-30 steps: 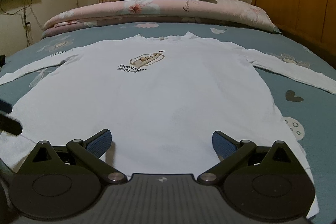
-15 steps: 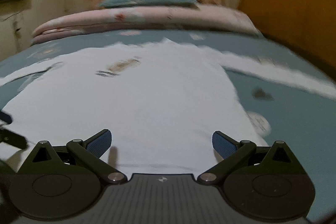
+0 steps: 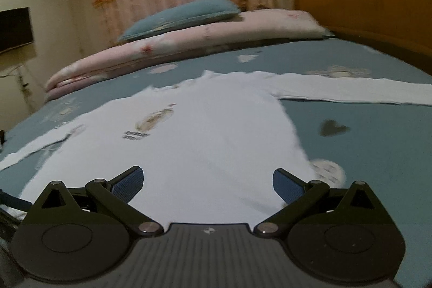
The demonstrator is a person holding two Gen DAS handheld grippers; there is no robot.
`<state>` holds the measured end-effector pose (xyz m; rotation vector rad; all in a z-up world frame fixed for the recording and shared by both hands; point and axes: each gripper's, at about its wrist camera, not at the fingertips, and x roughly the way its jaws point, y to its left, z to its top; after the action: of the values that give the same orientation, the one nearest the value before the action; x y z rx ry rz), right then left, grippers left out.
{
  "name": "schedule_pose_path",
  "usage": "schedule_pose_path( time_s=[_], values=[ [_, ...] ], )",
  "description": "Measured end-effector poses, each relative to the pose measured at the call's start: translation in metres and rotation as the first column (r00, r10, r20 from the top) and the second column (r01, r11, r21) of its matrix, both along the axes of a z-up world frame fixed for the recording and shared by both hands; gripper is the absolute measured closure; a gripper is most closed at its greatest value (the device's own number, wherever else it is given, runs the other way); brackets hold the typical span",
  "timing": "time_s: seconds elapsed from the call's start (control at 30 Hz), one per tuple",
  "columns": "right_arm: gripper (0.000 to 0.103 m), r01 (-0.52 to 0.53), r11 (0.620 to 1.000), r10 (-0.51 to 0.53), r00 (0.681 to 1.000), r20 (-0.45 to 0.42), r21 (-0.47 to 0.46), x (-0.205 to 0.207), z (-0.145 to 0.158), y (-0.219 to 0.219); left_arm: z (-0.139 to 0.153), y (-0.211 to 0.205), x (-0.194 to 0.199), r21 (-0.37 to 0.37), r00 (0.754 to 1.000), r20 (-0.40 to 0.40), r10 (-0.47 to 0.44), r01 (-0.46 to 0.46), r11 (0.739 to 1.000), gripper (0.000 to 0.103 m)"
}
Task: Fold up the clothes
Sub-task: 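Move the left gripper over the 'Remember Memory' shirt hem beside the right gripper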
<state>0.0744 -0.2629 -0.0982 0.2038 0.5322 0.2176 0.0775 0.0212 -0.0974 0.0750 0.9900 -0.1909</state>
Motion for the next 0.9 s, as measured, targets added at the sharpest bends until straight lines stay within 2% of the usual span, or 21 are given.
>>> schedule_pose_path(
  time_s=[0.1, 0.2, 0.27, 0.37, 0.47, 0.53, 0.63, 0.7, 0.73, 0.8, 0.9],
  values=[
    [0.000, -0.032, 0.999, 0.035, 0.990, -0.138, 0.022, 0.035, -0.013, -0.005, 0.000, 0.000, 0.000, 0.001, 1.000, 0.002, 0.002, -0.002, 1.000, 0.001],
    [0.000, 0.008, 0.995, -0.019, 0.993, -0.119, -0.095, 0.053, -0.013, -0.011, 0.000, 0.000, -0.002, -0.003, 1.000, 0.012, 0.001, -0.001, 1.000, 0.001],
    [0.000, 0.044, 0.995, -0.055, 0.991, -0.120, -0.091, 0.063, -0.016, -0.024, -0.001, 0.001, -0.002, -0.002, 1.000, 0.016, 0.000, 0.000, 1.000, 0.001],
    [0.000, 0.060, 0.994, -0.054, 0.996, -0.069, 0.095, 0.056, -0.008, -0.049, 0.000, 0.001, -0.002, -0.005, 1.000, 0.015, -0.003, 0.003, 1.000, 0.001],
    [0.000, 0.087, 0.972, -0.085, 0.996, -0.020, 0.216, 0.035, -0.003, -0.072, 0.000, 0.001, -0.001, -0.005, 1.000, 0.015, -0.002, 0.002, 1.000, 0.001],
    [0.000, 0.037, 0.948, -0.032, 0.999, -0.023, 0.315, 0.028, -0.003, -0.081, 0.000, 0.001, -0.001, -0.004, 1.000, 0.015, 0.001, -0.001, 1.000, 0.001],
    [0.000, -0.088, 0.901, 0.118, 0.992, -0.046, 0.425, 0.033, -0.006, -0.078, 0.000, 0.001, -0.001, -0.004, 1.000, 0.015, 0.003, -0.003, 1.000, 0.001],
    [0.000, -0.114, 0.908, 0.159, 0.984, -0.081, 0.402, 0.038, -0.009, -0.068, -0.001, 0.001, -0.001, -0.005, 1.000, 0.017, 0.005, -0.005, 1.000, 0.001],
    [0.000, -0.097, 0.926, 0.146, 0.983, -0.110, 0.364, 0.042, -0.012, -0.062, -0.001, 0.001, -0.001, -0.005, 1.000, 0.018, 0.007, -0.007, 1.000, 0.001],
    [0.000, -0.035, 0.963, 0.077, 0.986, -0.149, 0.267, 0.050, -0.016, -0.057, -0.001, 0.001, -0.001, -0.002, 1.000, 0.018, 0.008, -0.007, 1.000, 0.001],
    [0.000, 0.070, 0.989, -0.059, 0.994, -0.089, 0.129, 0.046, -0.007, -0.052, 0.000, 0.001, 0.000, -0.003, 1.000, 0.015, 0.009, -0.009, 1.000, 0.001]
  ],
)
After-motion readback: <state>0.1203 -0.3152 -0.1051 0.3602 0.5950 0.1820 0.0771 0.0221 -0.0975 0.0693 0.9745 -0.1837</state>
